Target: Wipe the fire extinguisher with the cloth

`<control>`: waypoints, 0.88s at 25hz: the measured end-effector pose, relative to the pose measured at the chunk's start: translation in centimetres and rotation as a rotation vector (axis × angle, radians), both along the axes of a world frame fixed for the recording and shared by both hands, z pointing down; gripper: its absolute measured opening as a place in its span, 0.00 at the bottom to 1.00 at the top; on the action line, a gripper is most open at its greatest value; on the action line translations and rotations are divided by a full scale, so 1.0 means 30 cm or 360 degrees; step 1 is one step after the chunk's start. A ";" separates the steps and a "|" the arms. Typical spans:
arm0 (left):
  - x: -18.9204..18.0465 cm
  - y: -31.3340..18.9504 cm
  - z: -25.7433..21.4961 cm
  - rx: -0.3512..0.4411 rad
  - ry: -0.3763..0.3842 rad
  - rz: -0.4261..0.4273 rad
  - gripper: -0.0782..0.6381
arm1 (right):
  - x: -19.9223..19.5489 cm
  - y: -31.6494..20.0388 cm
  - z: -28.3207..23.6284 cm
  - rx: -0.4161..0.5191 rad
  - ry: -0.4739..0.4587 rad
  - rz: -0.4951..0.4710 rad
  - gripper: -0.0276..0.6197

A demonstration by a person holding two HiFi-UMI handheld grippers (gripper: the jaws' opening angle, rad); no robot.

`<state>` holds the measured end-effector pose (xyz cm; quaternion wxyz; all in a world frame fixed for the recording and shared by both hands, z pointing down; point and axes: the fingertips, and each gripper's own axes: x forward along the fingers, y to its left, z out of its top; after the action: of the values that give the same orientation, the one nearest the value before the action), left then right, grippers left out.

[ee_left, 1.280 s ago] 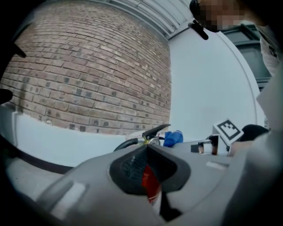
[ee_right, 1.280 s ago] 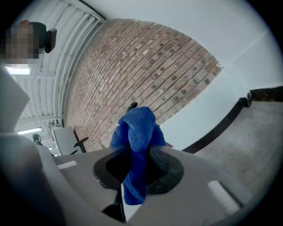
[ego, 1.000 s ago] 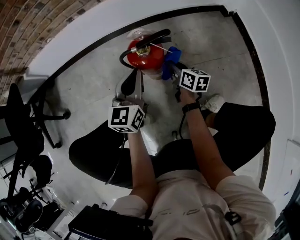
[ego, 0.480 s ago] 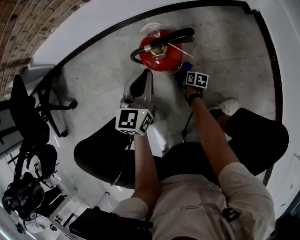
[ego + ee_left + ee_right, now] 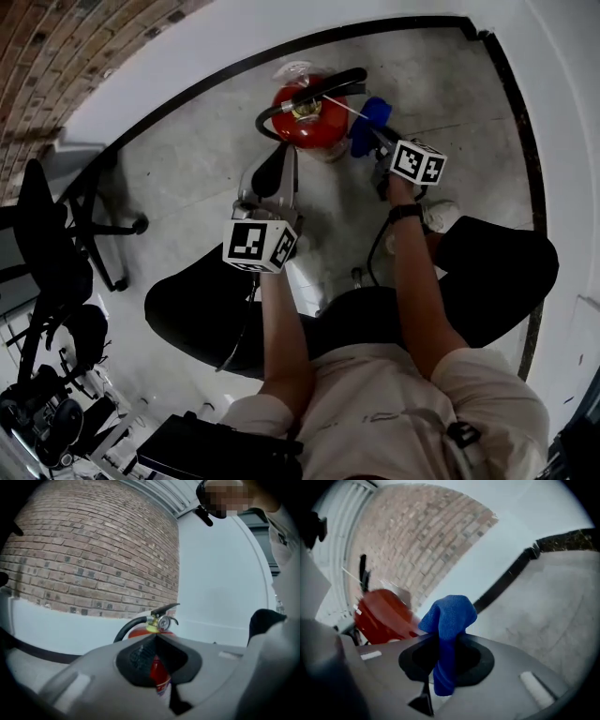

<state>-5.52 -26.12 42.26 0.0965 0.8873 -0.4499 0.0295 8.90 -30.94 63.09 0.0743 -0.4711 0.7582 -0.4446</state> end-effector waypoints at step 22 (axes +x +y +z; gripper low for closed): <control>0.045 0.039 -0.137 0.0068 0.0055 0.0005 0.11 | -0.101 -0.002 0.076 -0.0172 -0.0155 -0.0313 0.15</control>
<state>-4.18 -24.95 38.14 0.0851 0.8903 -0.4473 0.0048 5.86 -30.99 65.37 0.0416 -0.3756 0.7712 -0.5122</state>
